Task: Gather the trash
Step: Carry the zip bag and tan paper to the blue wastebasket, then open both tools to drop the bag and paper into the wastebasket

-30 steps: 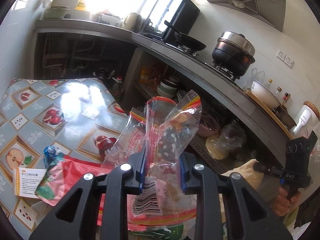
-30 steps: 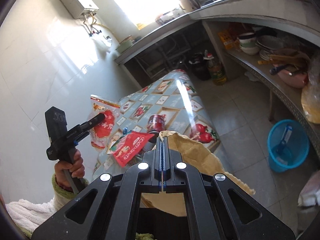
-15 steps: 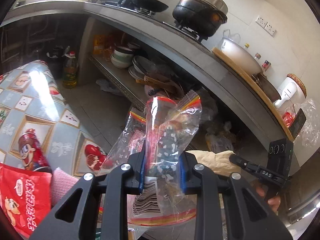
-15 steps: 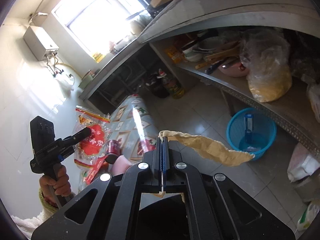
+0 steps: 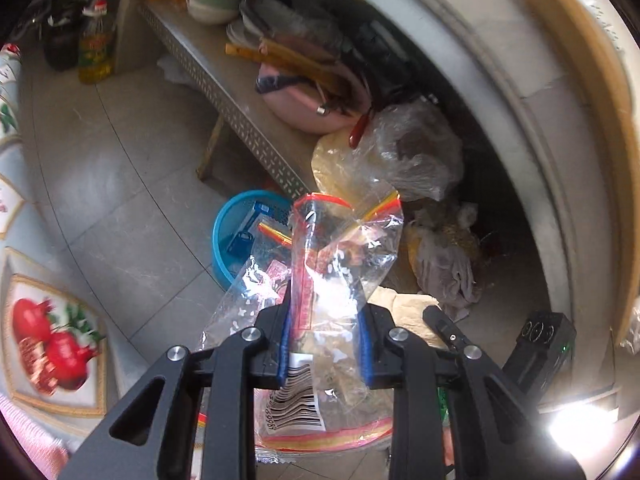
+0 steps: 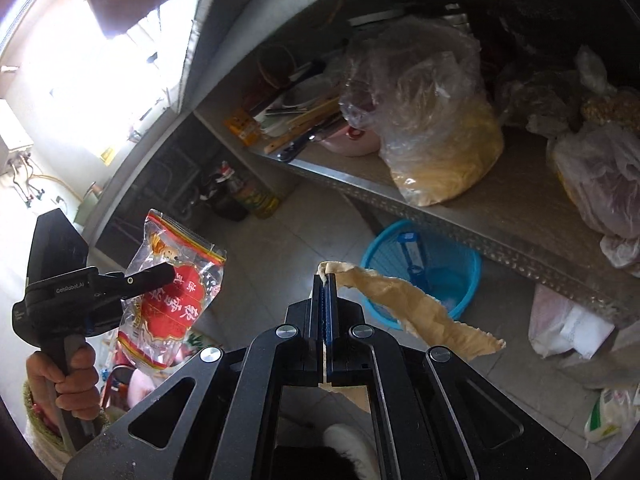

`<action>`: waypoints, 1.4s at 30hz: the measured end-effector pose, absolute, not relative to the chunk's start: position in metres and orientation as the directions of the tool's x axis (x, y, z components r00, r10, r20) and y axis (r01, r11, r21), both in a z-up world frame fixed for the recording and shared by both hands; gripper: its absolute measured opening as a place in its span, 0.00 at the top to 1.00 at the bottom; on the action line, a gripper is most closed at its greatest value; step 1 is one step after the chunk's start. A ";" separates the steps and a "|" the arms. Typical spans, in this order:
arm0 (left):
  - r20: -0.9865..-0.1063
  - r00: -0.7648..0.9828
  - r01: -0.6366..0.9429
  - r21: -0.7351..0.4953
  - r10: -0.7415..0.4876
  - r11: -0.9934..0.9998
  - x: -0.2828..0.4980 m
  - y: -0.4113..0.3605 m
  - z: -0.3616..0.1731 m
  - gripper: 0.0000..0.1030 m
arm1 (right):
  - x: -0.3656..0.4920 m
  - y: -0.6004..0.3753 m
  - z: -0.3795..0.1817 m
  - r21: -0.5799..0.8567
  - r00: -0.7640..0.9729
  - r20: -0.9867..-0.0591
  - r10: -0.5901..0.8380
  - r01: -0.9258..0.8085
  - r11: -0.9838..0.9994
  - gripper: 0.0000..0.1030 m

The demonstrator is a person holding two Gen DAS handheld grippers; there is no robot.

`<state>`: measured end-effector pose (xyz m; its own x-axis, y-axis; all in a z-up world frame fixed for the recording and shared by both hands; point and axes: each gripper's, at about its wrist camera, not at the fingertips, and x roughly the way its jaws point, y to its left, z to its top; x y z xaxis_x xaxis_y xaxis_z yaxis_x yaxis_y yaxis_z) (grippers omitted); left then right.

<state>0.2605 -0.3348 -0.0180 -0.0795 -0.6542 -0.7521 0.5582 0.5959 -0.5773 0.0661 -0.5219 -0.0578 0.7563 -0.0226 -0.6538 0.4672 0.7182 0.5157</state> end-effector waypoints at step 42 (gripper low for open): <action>-0.827 -0.287 0.289 -0.556 -0.484 0.779 0.315 -0.483 -0.202 0.45 | 0.065 -0.543 -0.208 0.112 0.510 -0.757 -0.408 0.717 0.688 0.60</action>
<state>0.3146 -0.4829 -0.2017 -0.2868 -0.4838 -0.8268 0.2892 0.7791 -0.5562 0.0645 -0.5426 -0.2079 0.5103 -0.4078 -0.7572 0.7166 0.6884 0.1122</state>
